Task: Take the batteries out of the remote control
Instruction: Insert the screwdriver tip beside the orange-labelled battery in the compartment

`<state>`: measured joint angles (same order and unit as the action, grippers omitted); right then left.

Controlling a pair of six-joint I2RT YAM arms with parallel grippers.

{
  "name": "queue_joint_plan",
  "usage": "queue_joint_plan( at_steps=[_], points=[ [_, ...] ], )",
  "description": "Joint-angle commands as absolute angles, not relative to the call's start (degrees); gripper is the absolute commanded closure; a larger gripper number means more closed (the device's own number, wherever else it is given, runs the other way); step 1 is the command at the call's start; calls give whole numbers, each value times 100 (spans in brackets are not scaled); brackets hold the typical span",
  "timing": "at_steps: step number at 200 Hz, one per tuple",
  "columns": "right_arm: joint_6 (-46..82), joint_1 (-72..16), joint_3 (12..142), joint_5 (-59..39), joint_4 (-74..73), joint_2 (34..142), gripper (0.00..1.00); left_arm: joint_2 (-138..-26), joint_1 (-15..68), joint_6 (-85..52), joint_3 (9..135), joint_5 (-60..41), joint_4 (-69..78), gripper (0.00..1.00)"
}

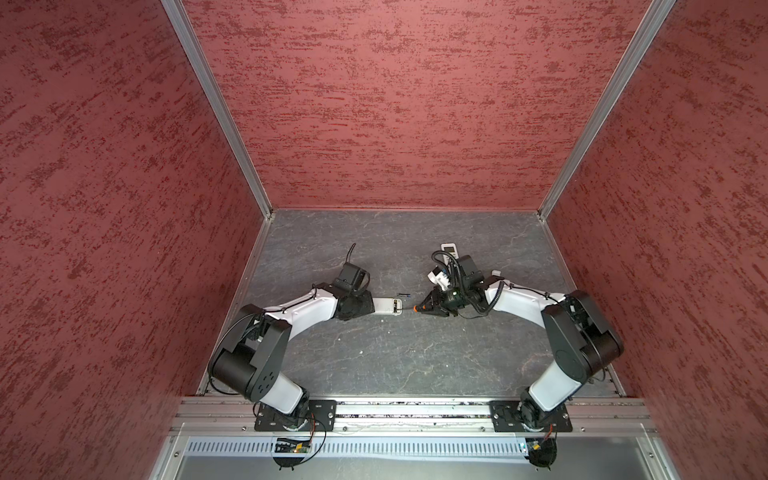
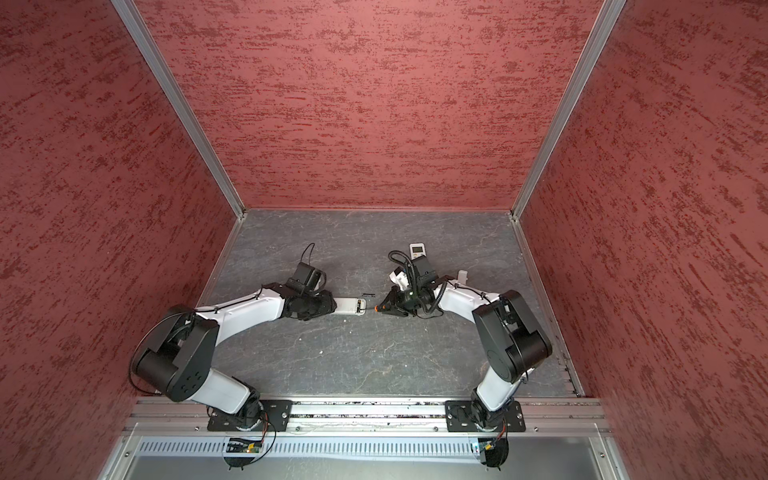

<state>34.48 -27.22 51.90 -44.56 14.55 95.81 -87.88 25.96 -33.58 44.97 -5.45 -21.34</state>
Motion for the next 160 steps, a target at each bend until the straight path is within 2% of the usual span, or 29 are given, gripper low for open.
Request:
queue_joint_plan(
  at_steps=[1, 160],
  points=[
    [3384, -2775, 5269, -4447, 1495, 9650, 100, -8786, 2634, -3278, 4465, -488, -1978, 39],
    [3629, -2848, 5235, -4460, 1062, 9739, 100, -8999, 2687, -3279, 4464, -597, -1846, 42]
  ],
)
